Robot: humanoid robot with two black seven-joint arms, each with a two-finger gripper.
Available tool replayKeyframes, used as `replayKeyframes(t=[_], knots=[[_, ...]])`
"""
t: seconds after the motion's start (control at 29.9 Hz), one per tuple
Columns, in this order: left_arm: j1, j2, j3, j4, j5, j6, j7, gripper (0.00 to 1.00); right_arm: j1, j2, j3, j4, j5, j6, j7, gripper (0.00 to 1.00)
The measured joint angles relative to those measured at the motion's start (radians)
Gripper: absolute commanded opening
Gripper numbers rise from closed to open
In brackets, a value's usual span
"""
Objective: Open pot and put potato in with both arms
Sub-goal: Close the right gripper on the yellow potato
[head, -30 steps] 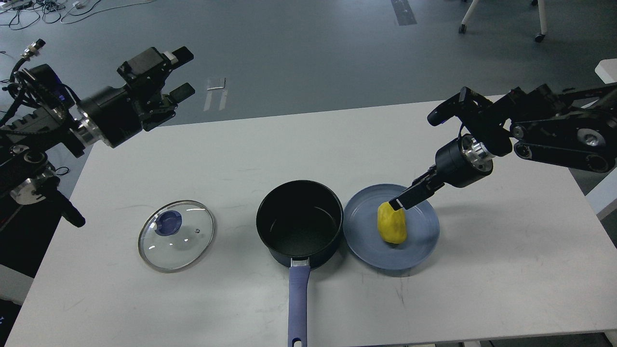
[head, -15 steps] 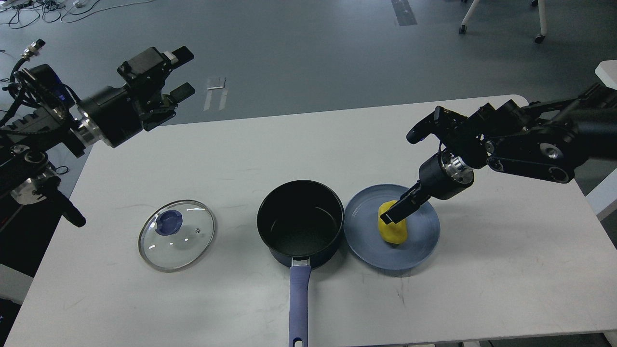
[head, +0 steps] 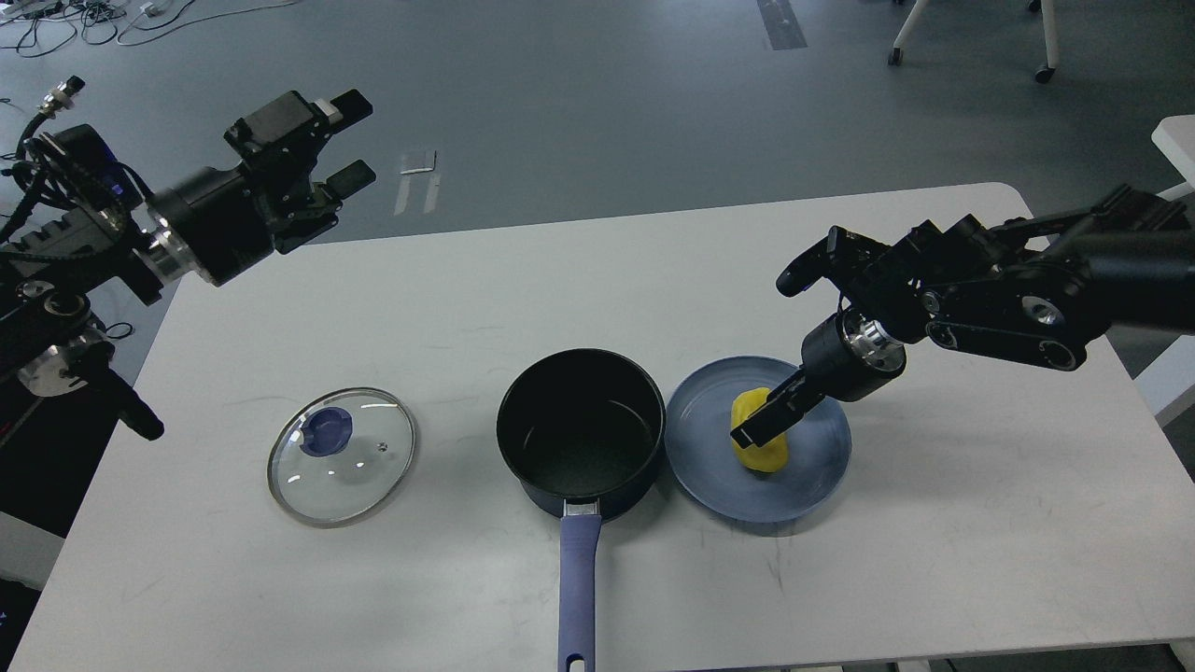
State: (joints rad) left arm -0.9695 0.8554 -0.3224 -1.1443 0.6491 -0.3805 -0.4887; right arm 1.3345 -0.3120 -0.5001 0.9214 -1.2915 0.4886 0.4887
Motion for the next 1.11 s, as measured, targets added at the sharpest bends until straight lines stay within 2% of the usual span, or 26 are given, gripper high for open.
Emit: replayKeyframes(t=[0.27,0.33,0.44,0.47,0.6,0.9,1.11], knots=[[0.001,0.000,0.000,0.000,0.000,0.000,0.000,0.98,-0.014,0.020,0.000,-0.020,0.001,0.000,0.000,0.90],[0.001,0.001,0.000,0.000,0.000,0.000,0.000,0.98,-0.018,0.022,0.000,-0.021,0.001,0.000,0.000,0.85],[0.002,0.003,0.000,0.000,0.000,0.000,0.000,0.98,-0.019,0.023,0.000,-0.022,0.001,0.000,0.000,0.65],[0.003,0.003,0.000,0.000,0.000,0.000,0.000,0.98,-0.019,0.023,0.000,-0.022,0.001,0.000,0.000,0.53],[0.004,0.004,0.000,0.000,0.000,0.000,0.000,0.98,-0.019,0.019,-0.001,-0.020,0.002,0.000,0.000,0.30],[0.005,0.005,-0.001,0.000,-0.001,0.000,0.000,0.98,-0.002,0.003,0.002,-0.007,0.008,0.000,0.000,0.27],[0.005,0.011,-0.001,0.000,0.000,0.000,0.000,0.98,0.061,-0.087,0.012,0.069,0.010,0.000,0.000,0.27]])
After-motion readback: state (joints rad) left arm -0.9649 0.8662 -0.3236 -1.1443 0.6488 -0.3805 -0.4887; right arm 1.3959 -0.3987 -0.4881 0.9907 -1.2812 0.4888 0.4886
